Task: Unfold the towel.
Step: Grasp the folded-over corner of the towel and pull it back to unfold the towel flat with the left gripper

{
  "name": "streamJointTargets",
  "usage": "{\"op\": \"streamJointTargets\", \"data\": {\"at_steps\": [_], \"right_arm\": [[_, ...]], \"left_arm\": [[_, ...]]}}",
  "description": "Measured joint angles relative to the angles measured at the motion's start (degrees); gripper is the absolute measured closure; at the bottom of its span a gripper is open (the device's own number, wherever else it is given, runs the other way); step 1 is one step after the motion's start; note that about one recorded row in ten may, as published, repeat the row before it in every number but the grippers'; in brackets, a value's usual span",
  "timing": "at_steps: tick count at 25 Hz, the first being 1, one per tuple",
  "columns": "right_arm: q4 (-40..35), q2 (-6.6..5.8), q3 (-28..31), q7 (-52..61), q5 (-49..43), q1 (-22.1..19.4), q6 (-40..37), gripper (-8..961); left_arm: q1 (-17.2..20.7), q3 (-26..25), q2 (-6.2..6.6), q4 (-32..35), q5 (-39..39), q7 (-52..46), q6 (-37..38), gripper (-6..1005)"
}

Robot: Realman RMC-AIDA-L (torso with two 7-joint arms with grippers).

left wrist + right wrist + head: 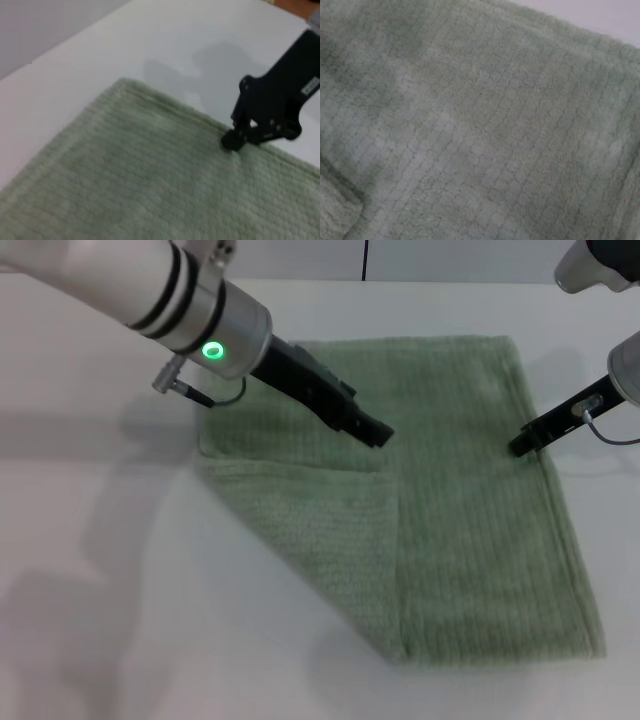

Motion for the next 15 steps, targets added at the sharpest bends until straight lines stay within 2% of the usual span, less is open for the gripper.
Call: {"op": "streamJointTargets", "data": {"at_steps": [3,14,15], "right_arm": [[0.00,-0.04,0.00,0.00,0.00,0.07,0.00,955],[0.01,-0.05,-0.20,0.00,0.00,0.14,0.00,955],[0.00,-0.05,-0.22,0.00,0.00,0.14,0.00,955]], "left_arm": [[-0.97,2.71,-0.16,-2.00,0.03,0.04,-0.96,198],[-2.38,5.20,-0.66,-3.81,-1.11,-0.50,-2.08,198],[-2.72,7.08,-0.69,-4.74,-2.64,-0.69,-2.96,198]]}}
